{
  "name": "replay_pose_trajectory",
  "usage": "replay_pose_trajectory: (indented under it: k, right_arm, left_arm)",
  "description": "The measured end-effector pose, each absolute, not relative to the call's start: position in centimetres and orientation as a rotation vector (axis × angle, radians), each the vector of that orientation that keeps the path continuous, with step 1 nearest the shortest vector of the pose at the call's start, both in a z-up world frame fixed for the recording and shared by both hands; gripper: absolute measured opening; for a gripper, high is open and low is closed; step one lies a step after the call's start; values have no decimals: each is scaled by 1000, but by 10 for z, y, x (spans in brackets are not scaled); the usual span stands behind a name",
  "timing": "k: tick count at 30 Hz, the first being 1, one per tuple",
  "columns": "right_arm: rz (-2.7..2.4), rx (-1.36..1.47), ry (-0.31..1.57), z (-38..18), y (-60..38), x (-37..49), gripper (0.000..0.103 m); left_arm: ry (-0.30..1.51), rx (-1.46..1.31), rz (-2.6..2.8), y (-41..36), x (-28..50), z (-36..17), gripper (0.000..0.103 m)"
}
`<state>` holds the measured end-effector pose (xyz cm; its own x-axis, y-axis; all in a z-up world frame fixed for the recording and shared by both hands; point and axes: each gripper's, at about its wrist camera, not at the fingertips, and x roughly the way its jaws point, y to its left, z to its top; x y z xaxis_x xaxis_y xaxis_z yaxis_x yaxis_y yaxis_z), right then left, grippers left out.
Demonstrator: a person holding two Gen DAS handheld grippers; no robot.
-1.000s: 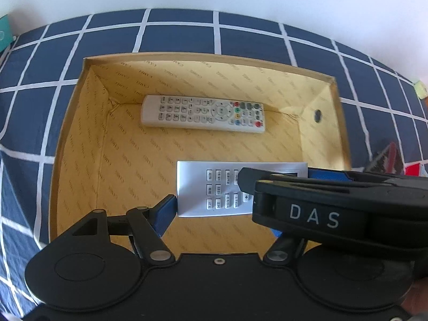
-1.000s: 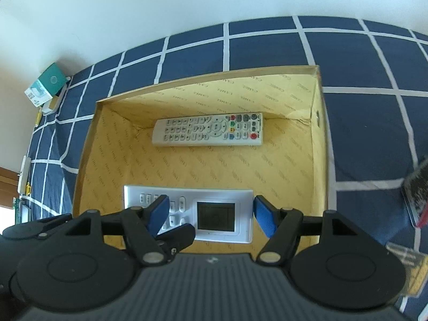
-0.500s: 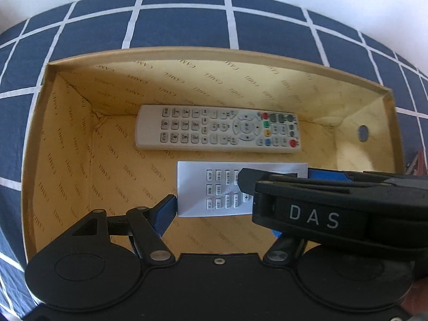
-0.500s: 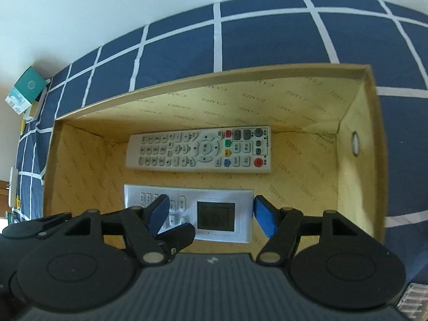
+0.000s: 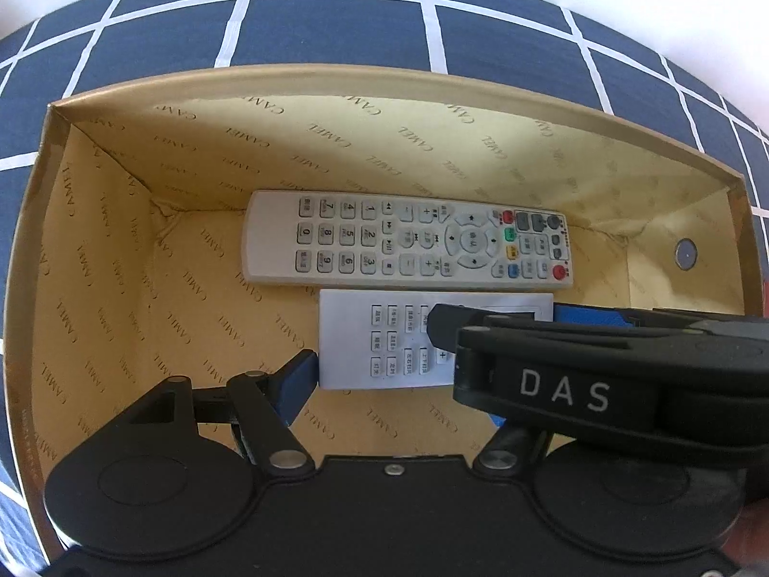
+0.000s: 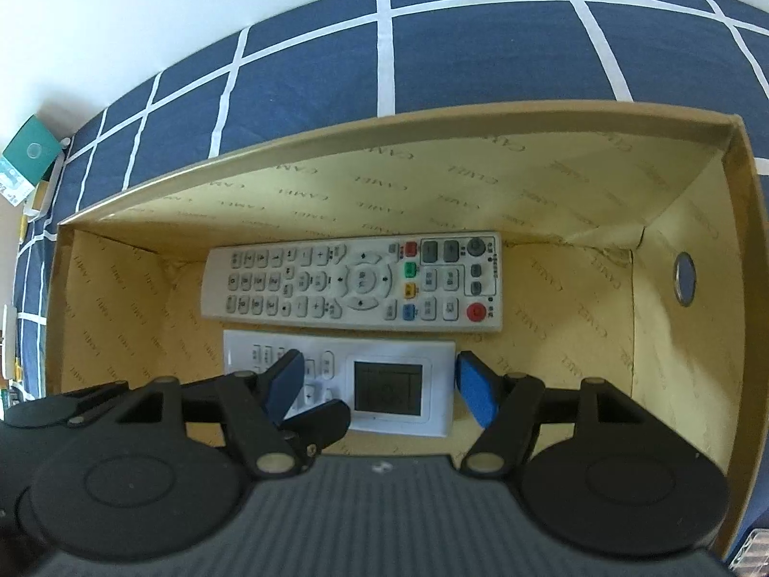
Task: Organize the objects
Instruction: 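Lower the air-conditioner remote beside the TV remote and open the right tool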
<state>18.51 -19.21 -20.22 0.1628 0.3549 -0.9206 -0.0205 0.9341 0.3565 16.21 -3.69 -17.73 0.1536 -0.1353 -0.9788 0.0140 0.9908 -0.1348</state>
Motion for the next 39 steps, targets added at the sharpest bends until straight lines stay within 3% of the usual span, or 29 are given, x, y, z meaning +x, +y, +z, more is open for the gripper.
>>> replay_pose_trajectory:
  k: [26,39]
  right_arm:
    - [276,333,1366,-186,-204,179,70]
    - [285,328,1270,-122,-210,134,87]
  left_arm:
    - [1393,-128,-68,-31,151,-156,72]
    - [1303,-120,-47,-30,98,-88,88]
